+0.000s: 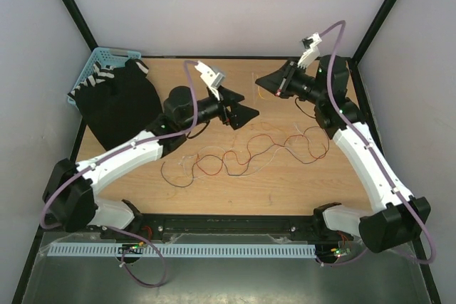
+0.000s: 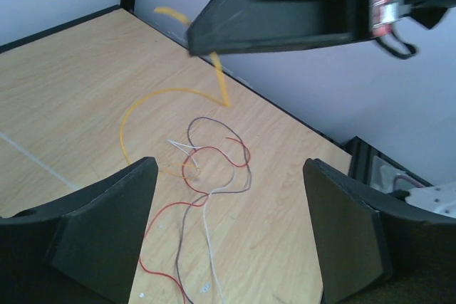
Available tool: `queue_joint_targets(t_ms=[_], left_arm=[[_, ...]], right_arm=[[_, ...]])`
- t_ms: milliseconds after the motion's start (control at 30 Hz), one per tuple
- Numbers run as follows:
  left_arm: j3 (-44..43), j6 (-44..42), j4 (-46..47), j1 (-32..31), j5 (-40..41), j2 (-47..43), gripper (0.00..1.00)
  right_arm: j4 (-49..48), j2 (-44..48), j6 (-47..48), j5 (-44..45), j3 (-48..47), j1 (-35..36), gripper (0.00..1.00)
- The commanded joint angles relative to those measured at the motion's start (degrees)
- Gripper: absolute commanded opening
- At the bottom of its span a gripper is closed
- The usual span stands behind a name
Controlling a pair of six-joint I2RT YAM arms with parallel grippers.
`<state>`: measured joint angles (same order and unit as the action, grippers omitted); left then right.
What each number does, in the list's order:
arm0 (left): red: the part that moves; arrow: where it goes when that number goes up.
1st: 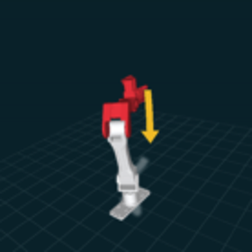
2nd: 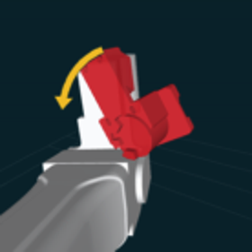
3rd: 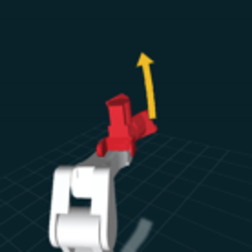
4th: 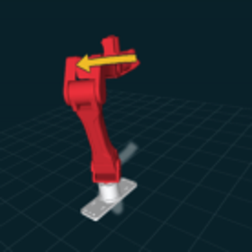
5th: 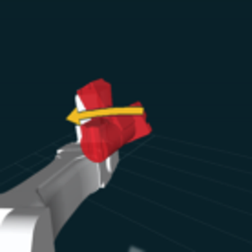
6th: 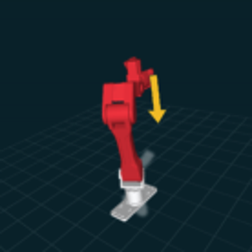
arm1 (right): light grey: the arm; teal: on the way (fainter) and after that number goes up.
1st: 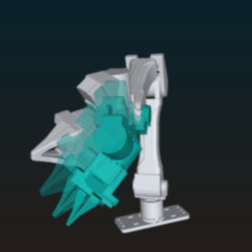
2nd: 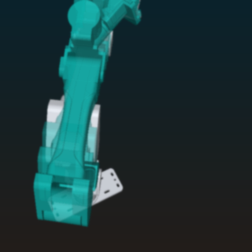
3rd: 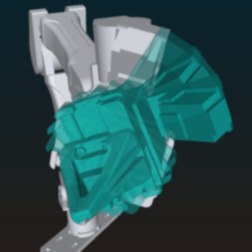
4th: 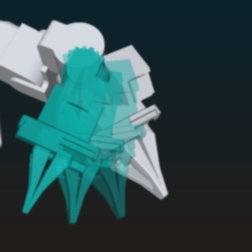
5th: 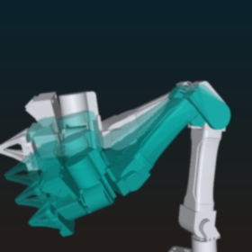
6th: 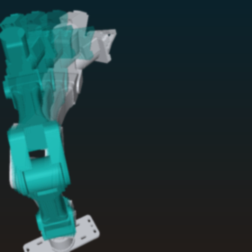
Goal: Zip-tie the wires
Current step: Straighten the cable at the center of the board.
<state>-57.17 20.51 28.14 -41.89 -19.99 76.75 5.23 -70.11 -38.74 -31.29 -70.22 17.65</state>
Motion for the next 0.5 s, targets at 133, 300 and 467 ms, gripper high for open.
queue_joint_targets(t_ms=[133, 300, 467], left_arm=[[-3.3, -3.2, 10.5, -3.2, 4.7, 4.0, 0.77], [-3.0, -2.1, 15.5, -4.0, 4.9, 4.6, 0.72], [-3.6, -1.9, 18.3, -5.1, 4.9, 5.5, 0.66]], right_arm=[[-7.2, 5.0, -7.3, 0.0, 3.0, 0.3, 0.02], [-7.3, 6.3, -7.8, 0.0, 4.4, 0.3, 0.02], [-8.1, 7.0, -9.1, -0.5, 5.4, 0.3, 0.02]])
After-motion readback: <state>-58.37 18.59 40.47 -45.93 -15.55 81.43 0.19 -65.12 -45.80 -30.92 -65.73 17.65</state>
